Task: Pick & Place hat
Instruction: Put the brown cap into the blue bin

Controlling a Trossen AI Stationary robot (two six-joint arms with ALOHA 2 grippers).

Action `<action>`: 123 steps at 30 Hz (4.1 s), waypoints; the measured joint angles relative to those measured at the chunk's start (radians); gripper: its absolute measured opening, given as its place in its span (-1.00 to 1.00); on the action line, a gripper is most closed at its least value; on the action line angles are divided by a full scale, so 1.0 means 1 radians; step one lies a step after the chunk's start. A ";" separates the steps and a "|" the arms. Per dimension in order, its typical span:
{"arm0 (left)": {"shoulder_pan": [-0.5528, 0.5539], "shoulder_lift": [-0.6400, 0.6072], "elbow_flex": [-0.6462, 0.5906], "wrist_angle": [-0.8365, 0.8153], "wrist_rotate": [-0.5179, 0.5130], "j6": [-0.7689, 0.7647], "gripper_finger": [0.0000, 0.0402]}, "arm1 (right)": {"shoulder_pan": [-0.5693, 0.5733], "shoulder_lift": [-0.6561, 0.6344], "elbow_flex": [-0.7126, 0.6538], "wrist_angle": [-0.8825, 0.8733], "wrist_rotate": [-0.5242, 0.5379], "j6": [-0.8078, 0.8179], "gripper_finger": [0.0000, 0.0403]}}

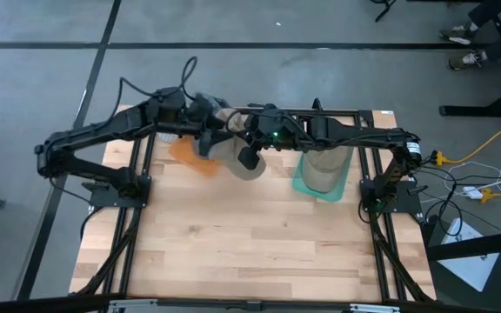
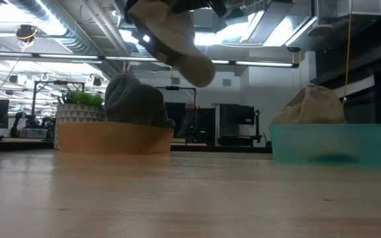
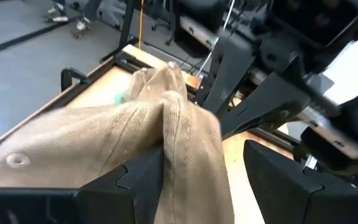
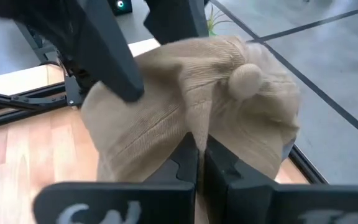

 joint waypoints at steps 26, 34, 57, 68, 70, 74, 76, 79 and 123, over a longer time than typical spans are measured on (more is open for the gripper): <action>0.046 0.001 0.000 -0.061 0.240 0.214 -0.97 | 0.001 0.000 0.000 0.016 -0.160 0.031 -0.43; 0.138 -0.013 -0.001 -0.229 0.472 0.265 -0.98 | 0.001 0.000 0.000 0.015 -0.166 -0.035 0.13; 0.159 -0.014 -0.001 -0.065 0.729 0.270 -0.97 | -0.002 0.000 0.000 0.017 -0.220 -0.209 -0.81; 0.209 -0.013 -0.001 -0.067 1.083 0.222 -0.98 | -0.002 -0.044 0.000 0.045 -0.604 -0.186 -0.98; 0.213 -0.012 -0.001 -0.067 1.122 0.203 -0.98 | -0.002 -0.053 0.001 0.078 -0.697 -0.174 -0.98; 0.205 -0.012 -0.001 -0.063 1.149 0.184 -0.97 | -0.004 -0.056 0.001 0.182 -0.881 -0.122 -0.98; 0.190 -0.012 0.000 -0.060 1.156 0.184 -0.97 | -0.004 -0.056 0.001 0.221 -0.937 -0.095 -0.99; 0.171 -0.012 0.000 -0.060 1.163 0.192 -0.98 | -0.003 -0.056 0.001 0.212 -0.906 -0.065 -0.95; 0.205 -0.013 0.000 0.060 0.328 0.360 -0.98 | -0.044 -0.059 0.001 0.053 0.042 0.257 0.12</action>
